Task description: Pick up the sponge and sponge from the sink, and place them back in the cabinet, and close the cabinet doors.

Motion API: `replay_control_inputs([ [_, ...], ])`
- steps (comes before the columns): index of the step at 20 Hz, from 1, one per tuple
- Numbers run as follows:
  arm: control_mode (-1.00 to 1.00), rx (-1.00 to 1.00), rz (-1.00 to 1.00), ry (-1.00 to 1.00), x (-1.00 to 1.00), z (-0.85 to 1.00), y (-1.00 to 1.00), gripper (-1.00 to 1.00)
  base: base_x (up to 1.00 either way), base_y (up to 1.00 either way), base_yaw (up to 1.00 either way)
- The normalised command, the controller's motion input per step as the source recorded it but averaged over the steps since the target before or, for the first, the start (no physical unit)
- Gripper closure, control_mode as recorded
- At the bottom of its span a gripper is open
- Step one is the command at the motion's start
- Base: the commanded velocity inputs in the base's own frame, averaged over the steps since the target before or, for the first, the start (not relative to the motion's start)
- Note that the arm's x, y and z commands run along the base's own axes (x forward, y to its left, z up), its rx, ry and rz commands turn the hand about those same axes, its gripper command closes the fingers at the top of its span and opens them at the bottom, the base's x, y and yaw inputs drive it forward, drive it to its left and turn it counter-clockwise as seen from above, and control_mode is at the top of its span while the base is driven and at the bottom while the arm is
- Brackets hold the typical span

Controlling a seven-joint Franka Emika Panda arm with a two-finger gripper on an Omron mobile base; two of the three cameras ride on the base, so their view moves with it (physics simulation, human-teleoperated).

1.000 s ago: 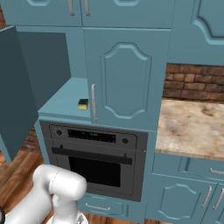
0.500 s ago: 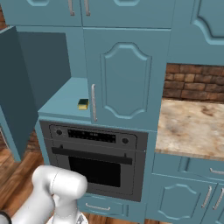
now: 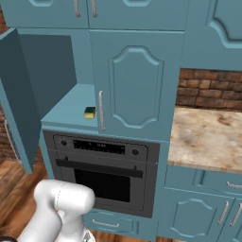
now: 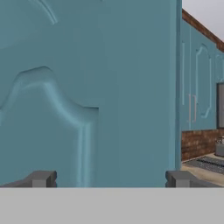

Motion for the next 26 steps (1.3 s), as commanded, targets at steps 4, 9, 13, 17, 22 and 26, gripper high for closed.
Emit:
replay_control_inputs([
  [4, -1.0, 0.0, 0.0, 0.0, 0.11, 0.0, -0.35, -1.0, 0.0, 0.0, 0.0],
  [9, -1.0, 0.0, 0.0, 0.0, 0.17, 0.0, -0.31, -1.0, 0.0, 0.0, 0.0],
  [13, -1.0, 0.0, 0.0, 0.0, 0.22, 0.0, -0.29, -1.0, 0.0, 0.0, 0.0],
  [17, -1.0, 0.0, 0.0, 0.0, 0.25, 0.0, -0.23, -1.0, 0.0, 0.0, 0.0],
  [22, -1.0, 0.0, 0.0, 0.0, 0.32, -0.03, -0.17, -1.0, 0.0, 0.0, 0.0],
  [26, -1.0, 0.0, 0.0, 0.0, 0.36, -0.04, -0.15, -1.0, 0.0, 0.0, 0.0],
])
